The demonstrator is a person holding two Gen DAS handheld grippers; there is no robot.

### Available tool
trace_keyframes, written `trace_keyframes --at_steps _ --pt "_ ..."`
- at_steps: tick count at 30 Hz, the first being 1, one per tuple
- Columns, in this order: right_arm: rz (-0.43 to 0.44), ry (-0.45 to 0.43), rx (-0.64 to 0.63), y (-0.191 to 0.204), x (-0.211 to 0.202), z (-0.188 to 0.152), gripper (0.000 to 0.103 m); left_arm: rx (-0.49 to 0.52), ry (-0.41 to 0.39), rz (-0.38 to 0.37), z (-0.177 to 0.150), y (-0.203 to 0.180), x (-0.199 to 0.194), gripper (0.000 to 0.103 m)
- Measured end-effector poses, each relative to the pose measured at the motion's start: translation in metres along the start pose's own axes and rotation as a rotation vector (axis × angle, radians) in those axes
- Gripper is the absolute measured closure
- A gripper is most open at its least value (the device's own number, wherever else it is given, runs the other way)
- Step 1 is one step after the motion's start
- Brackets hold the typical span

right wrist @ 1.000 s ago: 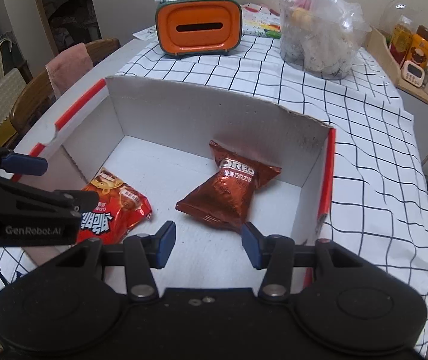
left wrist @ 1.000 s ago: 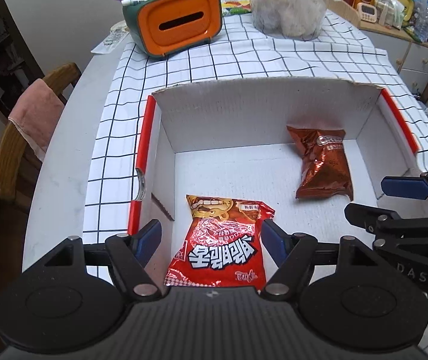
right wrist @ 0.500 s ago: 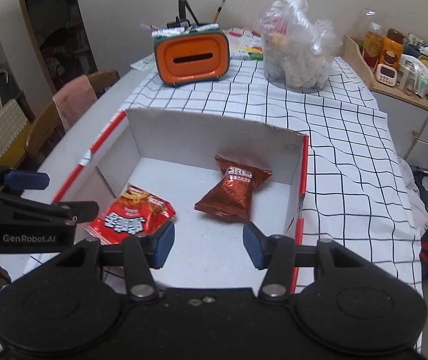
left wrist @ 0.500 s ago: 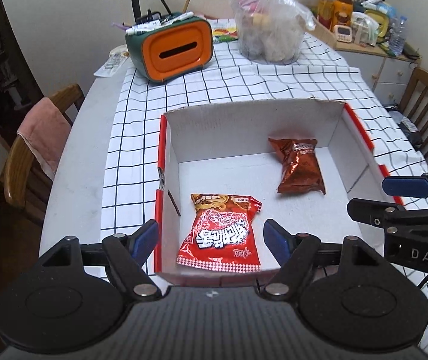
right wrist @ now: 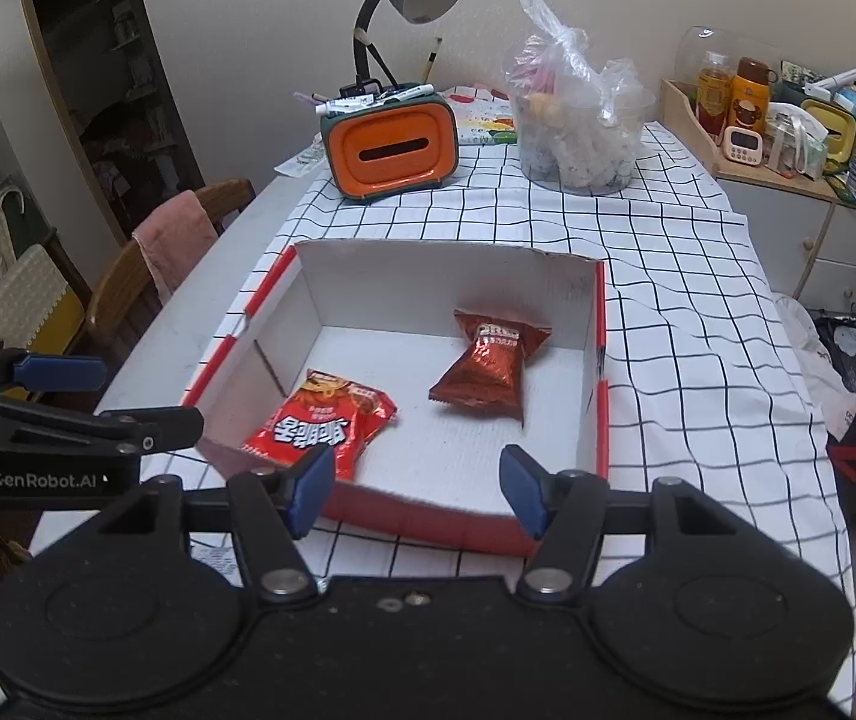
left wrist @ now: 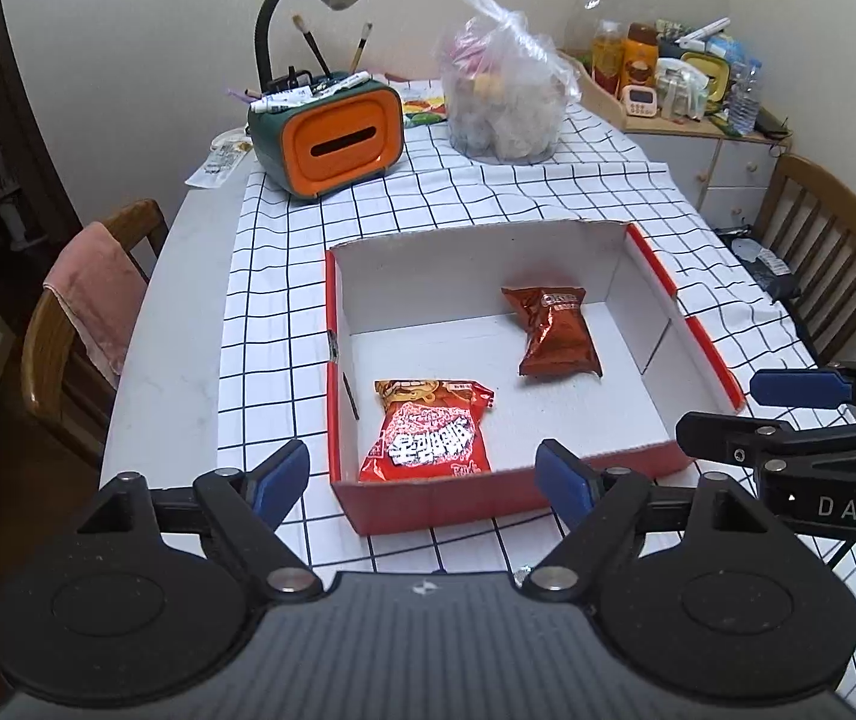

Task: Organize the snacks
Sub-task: 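Open both tools to drop the chip bag and Oreo packet into the box, then move both tools back over the remaining snack pile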

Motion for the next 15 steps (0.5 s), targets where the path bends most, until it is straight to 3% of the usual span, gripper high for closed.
trace_keyframes --at_steps 1,4,7,15 --pt "0.004 -0.002 0.006 0.001 -0.003 -0.002 0.040 -0.001 -0.005 -0.001 -0.002 0.000 -0.004 0.019" --pt "0.012 -0.016 0.020 0.006 -0.013 -0.009 0.020 -0.003 -0.013 -0.008 -0.009 0.002 -0.014 0.018" --pt "0.025 -0.024 0.028 0.012 -0.023 -0.016 0.019 -0.001 -0.023 -0.013 -0.016 0.002 -0.024 0.018" --pt "0.063 -0.049 0.033 0.030 -0.050 -0.034 0.003 0.039 -0.066 -0.032 -0.037 -0.001 -0.055 0.014"
Point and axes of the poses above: each gripper's, at about its wrist camera, not at the fingertips, and x roughly the way its jaws point, y to its left, z to its top, the point moved 9 cm from there along x, roughly the way its jaws point, and after that the axes turned 7 degrees about x, right-handed, at the moved point
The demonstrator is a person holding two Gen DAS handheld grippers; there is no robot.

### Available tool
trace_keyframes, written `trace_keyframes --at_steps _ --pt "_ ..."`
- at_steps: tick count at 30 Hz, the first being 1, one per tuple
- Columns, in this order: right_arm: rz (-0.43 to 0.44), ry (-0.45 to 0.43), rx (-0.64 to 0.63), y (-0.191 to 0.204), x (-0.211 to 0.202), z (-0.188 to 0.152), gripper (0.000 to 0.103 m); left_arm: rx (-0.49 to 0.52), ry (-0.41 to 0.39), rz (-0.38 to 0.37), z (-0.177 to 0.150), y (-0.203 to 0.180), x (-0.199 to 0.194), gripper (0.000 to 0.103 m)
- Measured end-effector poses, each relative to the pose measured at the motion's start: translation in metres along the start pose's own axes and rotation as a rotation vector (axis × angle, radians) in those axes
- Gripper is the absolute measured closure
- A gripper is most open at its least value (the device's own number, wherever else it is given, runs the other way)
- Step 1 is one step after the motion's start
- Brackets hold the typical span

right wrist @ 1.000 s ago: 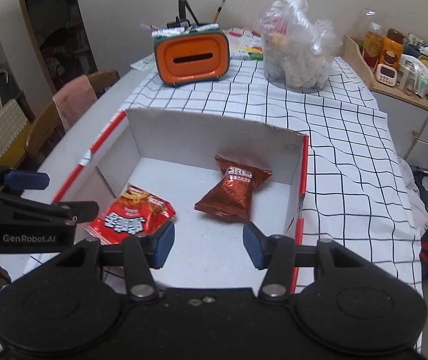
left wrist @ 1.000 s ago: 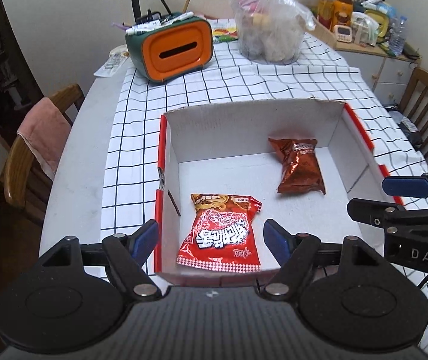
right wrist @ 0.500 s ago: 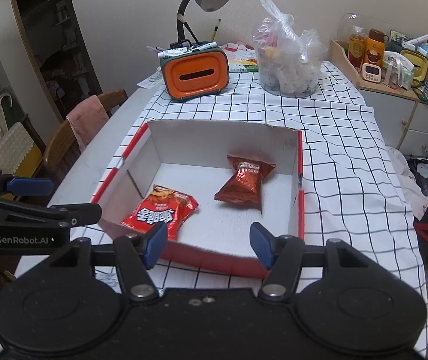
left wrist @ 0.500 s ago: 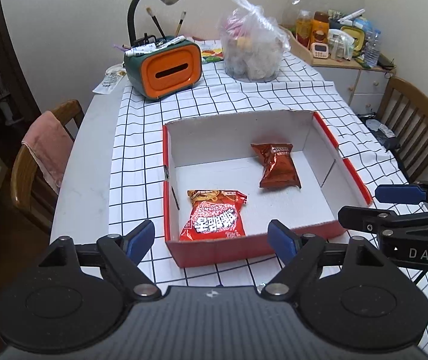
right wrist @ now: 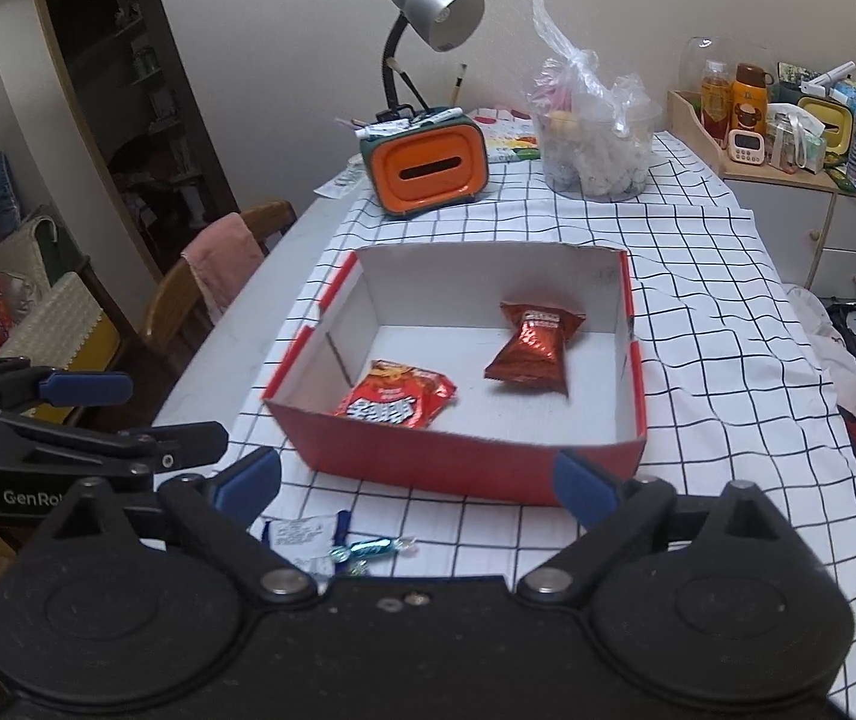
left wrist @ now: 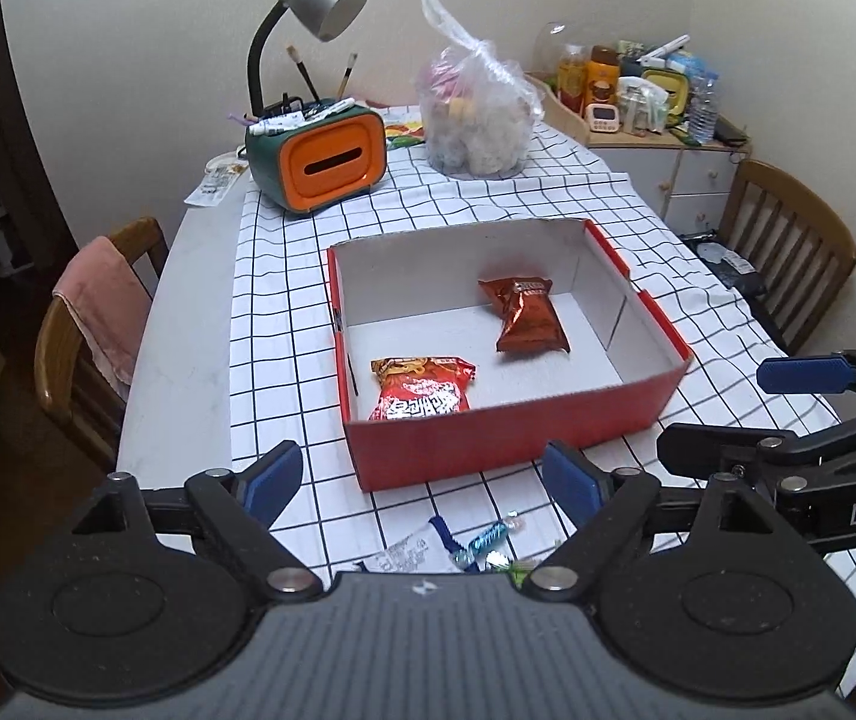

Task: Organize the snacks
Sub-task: 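Move both tools back over the remaining snack pile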

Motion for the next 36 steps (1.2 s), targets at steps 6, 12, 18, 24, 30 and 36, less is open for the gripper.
trace_keyframes --at_steps 6,12,18,24,30,36 --pt "0.030 -0.001 0.030 0.009 -0.016 -0.018 0.000 0.003 -0.013 -0.001 -0.020 0.003 -0.020 0.014" --pt "0.028 0.033 0.028 0.015 -0.020 -0.050 0.000 -0.023 0.020 0.001 -0.055 0.013 -0.029 0.014" --pt "0.006 0.079 0.058 0.010 -0.015 -0.082 0.000 -0.058 0.085 -0.001 -0.094 0.022 -0.028 0.014" --pt "-0.002 0.109 0.011 0.015 -0.006 -0.109 0.001 -0.095 0.165 0.006 -0.130 0.032 -0.017 0.014" --pt "0.004 0.150 -0.140 0.030 0.013 -0.136 0.002 -0.105 0.242 0.027 -0.164 0.039 -0.001 0.014" --pt "-0.010 0.166 -0.259 0.028 0.033 -0.154 0.013 -0.113 0.317 0.019 -0.194 0.041 0.015 0.014"
Point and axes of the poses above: each gripper's, at about its wrist camera, not at the fingertips, and x roughly the way its jaws point, y to its left, z to its top, the point moved 9 cm from there along x, roughly the way its jaws point, and after that the axes turned 7 degrees about x, right-handed, at the moved point
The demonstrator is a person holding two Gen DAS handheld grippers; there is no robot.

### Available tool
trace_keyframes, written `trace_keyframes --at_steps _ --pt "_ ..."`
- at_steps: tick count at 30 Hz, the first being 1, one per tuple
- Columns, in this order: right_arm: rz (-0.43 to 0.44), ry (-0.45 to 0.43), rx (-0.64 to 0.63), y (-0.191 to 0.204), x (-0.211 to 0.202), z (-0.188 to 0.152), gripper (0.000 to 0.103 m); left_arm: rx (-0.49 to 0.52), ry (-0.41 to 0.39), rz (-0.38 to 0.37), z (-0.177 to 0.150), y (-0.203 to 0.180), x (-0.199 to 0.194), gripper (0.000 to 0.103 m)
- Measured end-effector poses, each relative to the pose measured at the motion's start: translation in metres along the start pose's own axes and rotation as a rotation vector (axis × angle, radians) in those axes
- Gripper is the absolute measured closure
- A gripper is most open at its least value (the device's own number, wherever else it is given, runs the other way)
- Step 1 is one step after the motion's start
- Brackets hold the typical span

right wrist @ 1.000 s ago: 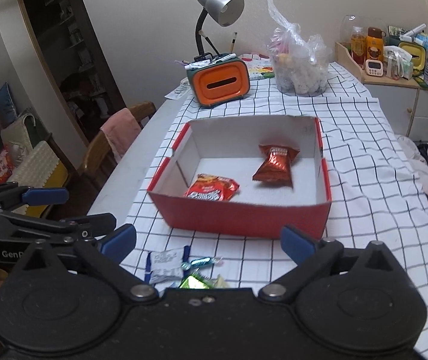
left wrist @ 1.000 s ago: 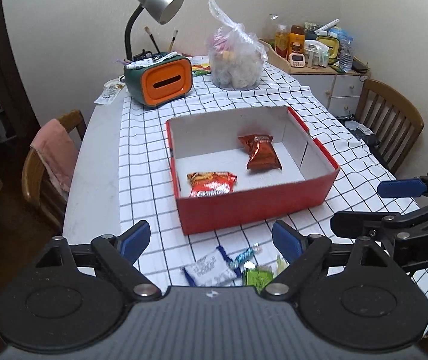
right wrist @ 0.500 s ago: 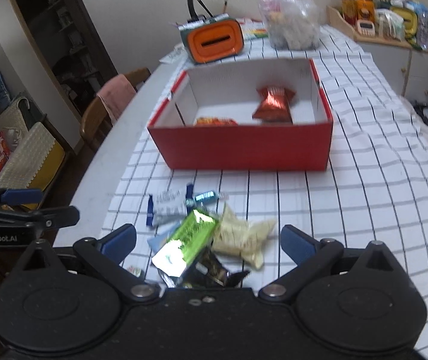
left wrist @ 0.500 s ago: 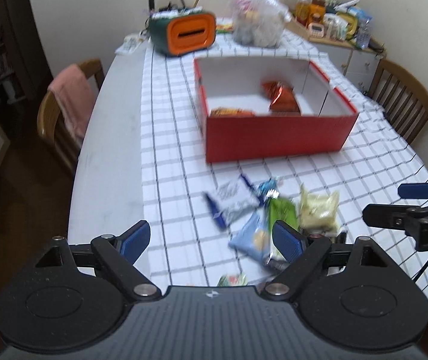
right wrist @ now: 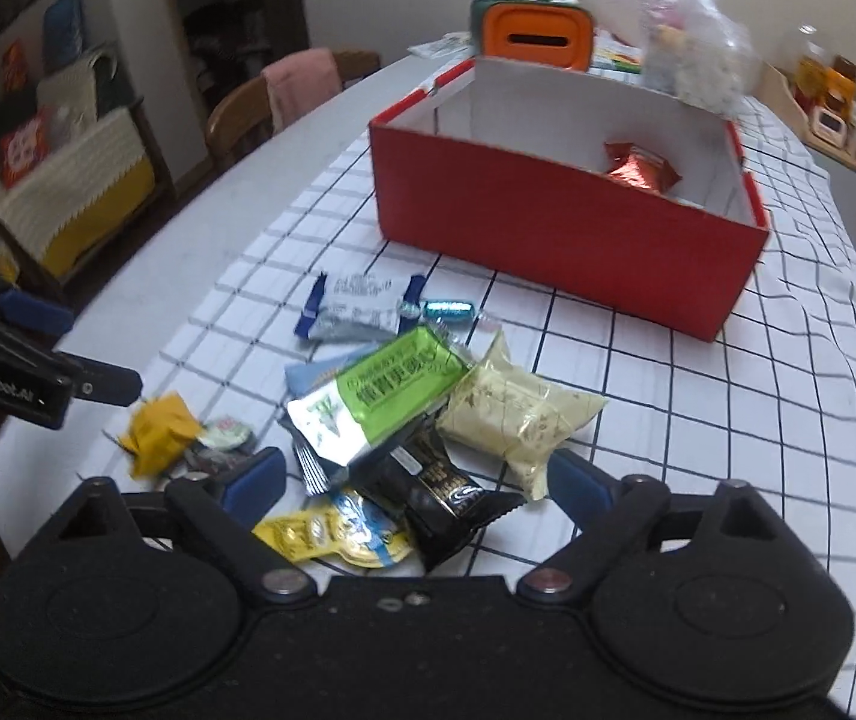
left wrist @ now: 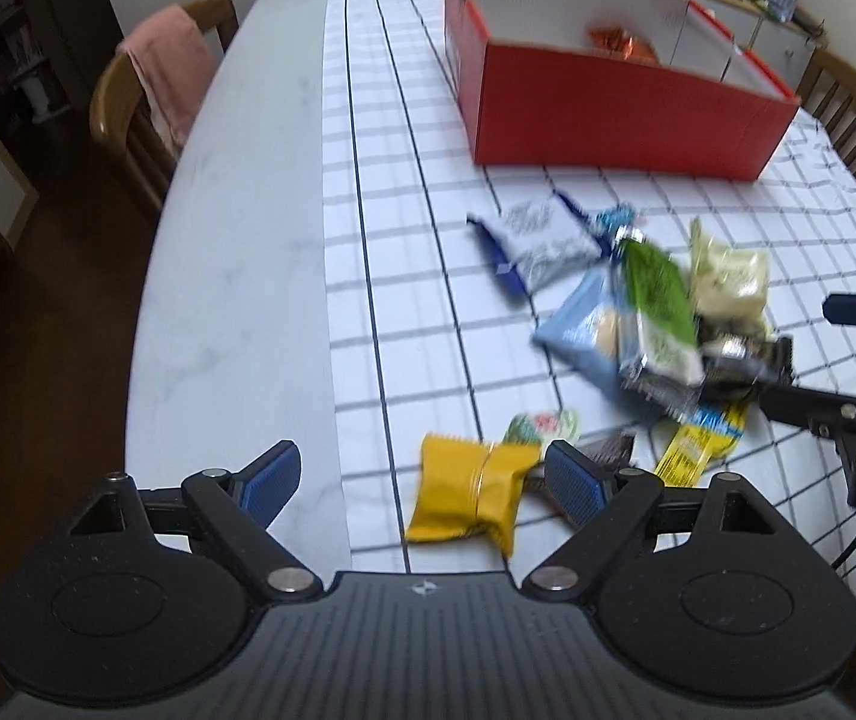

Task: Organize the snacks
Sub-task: 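Move both tools back over the remaining snack pile, then grasp the yellow wafer packet with the left tool while the right tool grasps the black packet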

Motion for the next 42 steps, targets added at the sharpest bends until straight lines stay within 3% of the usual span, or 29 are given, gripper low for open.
trace_keyframes --at_steps 10,21,33,42 --pt "0.009 0.062 -0.134 0.002 0.028 -0.007 0.026 -0.028 0.095 -0.042 -0.025 0.004 0.025 0.014" --pt "0.024 0.133 -0.240 0.004 0.050 -0.013 0.039 -0.013 0.122 -0.087 -0.026 -0.006 0.044 0.015" --pt "0.036 0.129 -0.189 0.001 0.050 -0.017 0.057 -0.031 0.117 -0.130 -0.022 -0.012 0.047 0.055" --pt "0.027 0.110 -0.120 -0.004 0.044 -0.018 0.065 -0.050 0.109 -0.139 -0.020 -0.011 0.046 0.059"
Point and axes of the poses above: each gripper's, at about its wrist camera, not at the fingertips, and x roughly the way its jaws point, y to its left, z to its top, the point moved 9 cm from there along x, roughly the way its jaws point, and after that the axes turned 7 degrees about x, right-handed, at the moved point
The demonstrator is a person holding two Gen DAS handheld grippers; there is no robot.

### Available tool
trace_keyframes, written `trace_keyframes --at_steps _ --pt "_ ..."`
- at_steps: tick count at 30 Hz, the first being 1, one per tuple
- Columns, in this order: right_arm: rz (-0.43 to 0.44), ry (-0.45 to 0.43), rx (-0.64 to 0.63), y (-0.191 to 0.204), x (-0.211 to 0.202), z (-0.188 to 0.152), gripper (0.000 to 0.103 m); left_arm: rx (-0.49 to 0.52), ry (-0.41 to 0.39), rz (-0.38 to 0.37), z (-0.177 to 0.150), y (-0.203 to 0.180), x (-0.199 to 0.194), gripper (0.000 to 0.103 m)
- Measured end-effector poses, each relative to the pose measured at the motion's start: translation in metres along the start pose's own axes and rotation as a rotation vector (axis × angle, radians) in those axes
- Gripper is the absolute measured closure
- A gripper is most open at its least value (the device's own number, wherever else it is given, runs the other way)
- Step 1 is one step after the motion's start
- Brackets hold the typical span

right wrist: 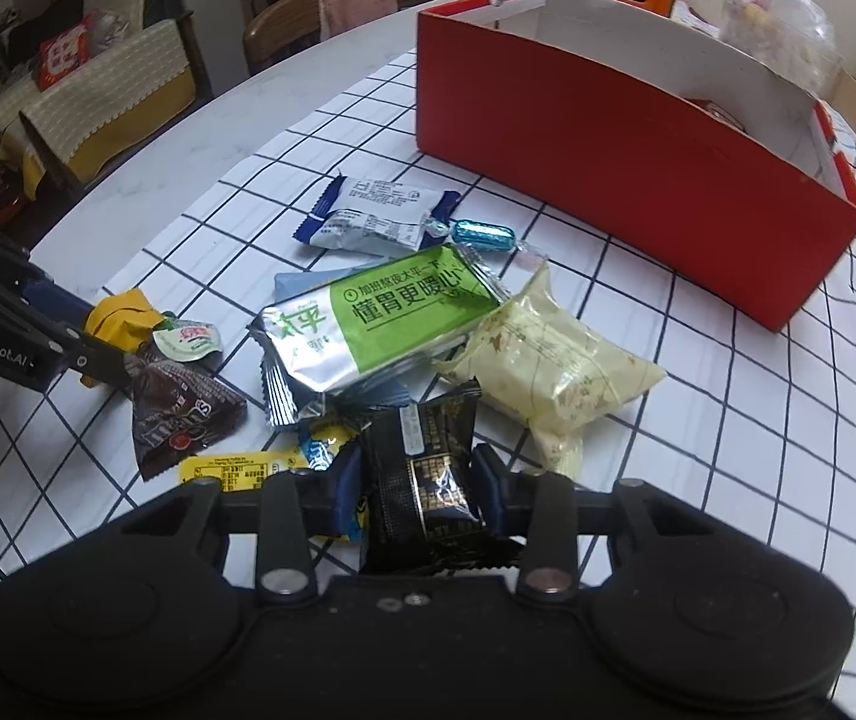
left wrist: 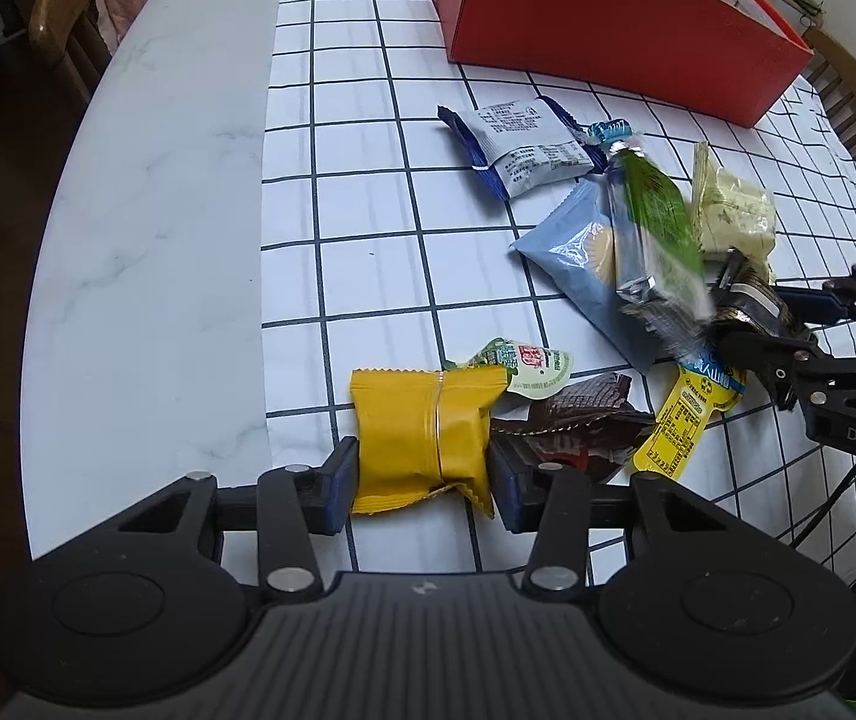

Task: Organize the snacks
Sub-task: 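Grasp the yellow wafer packet with the left tool while the right tool grasps the black packet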

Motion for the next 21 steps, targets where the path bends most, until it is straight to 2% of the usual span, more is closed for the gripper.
trace_keyframes --at_steps 7,14,21 --pt "0.010 -0.025 0.088 -0.005 -0.014 -0.002 0.066 -0.017 -0.013 -0.005 0.000 0.005 -0.007 0.059" --pt "0.026 -0.076 0.142 -0.005 -0.034 0.006 0.072 -0.026 -0.032 -0.008 0.002 0.008 -0.018 0.059" --pt "0.007 -0.050 0.149 -0.007 -0.028 0.004 0.071 -0.028 -0.039 -0.012 0.002 0.009 -0.021 0.059"
Point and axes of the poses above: each gripper's, at about its wrist camera, not at the fingertips, and x roughly the way its jaws point, y to its left, z to its top, the point moved 9 cm from there along x, roughly the way its jaws point, and after that the axes turned 7 degrees about x, right-handed, at the moved point
